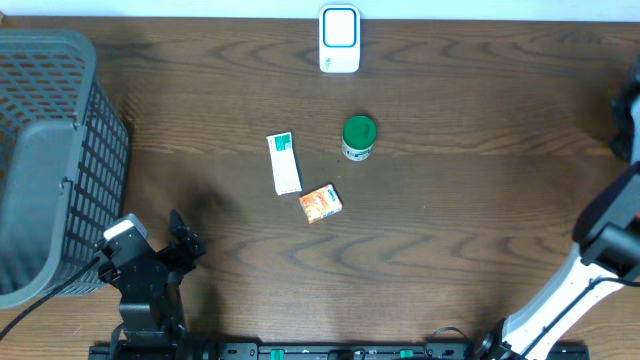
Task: Scan the item barcode
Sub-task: 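Swing the right arm right and drop the Top bar at the right edge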
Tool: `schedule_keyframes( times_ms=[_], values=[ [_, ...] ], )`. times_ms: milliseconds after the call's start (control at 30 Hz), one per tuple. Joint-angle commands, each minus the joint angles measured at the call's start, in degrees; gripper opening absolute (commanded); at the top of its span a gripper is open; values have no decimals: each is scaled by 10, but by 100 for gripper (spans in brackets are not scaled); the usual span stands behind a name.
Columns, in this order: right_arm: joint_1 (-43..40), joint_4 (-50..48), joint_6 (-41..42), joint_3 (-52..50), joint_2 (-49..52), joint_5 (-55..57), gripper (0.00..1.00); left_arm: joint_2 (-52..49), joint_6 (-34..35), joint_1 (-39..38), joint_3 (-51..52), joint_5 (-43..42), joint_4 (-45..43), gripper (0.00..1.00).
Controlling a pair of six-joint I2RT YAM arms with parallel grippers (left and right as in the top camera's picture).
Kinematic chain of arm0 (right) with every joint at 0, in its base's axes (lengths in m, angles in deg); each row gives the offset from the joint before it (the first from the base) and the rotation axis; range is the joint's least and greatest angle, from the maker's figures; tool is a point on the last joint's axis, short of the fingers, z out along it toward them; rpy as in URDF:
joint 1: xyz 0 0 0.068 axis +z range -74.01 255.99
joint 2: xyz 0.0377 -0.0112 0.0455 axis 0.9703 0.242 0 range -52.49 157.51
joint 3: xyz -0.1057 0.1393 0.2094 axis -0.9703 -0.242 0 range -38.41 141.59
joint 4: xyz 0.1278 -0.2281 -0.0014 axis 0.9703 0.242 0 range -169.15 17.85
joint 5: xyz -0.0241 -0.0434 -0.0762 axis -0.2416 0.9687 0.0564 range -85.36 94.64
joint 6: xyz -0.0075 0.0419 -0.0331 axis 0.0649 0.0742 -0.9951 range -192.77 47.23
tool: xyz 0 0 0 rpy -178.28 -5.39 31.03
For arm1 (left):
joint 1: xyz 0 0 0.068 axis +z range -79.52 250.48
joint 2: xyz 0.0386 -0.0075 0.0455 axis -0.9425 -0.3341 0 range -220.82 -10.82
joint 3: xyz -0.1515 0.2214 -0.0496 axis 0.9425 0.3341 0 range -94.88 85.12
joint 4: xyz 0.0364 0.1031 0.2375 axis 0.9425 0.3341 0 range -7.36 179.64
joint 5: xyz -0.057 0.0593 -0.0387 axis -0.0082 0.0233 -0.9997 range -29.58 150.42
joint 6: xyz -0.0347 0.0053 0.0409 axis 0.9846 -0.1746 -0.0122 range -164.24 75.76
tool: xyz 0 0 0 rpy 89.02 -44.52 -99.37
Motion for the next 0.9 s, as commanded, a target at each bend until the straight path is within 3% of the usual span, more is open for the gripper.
schedule_keyframes(
  times_ms=[0, 33, 100, 167, 267, 500, 700, 867],
  values=[
    [-32, -37, -4, -47, 0, -65, 1, 1, 3, 2, 1, 2, 0, 99],
    [-40, -50, -8, -57, 0, -80, 4, 1, 3, 2, 1, 2, 0, 99],
    [-53, -64, -11, -62, 0, -127, 67, 1, 3, 2, 1, 2, 0, 98],
    [-61, -67, -44, -54, -1, -191, 99, 1, 3, 2, 1, 2, 0, 99],
    [-61, -43, -93, -21, -1, -253, 99, 1, 3, 2, 1, 2, 0, 99],
    [-17, 78, -69, 138, -1, -388, 99, 1, 3, 2, 1, 2, 0, 99],
    [99, 142, -55, 212, -1, -515, 99, 1, 3, 2, 1, 2, 0, 98],
    [215, 123, 29, 196, 0, -659, 99, 1, 3, 2, 1, 2, 0, 99]
  ],
)
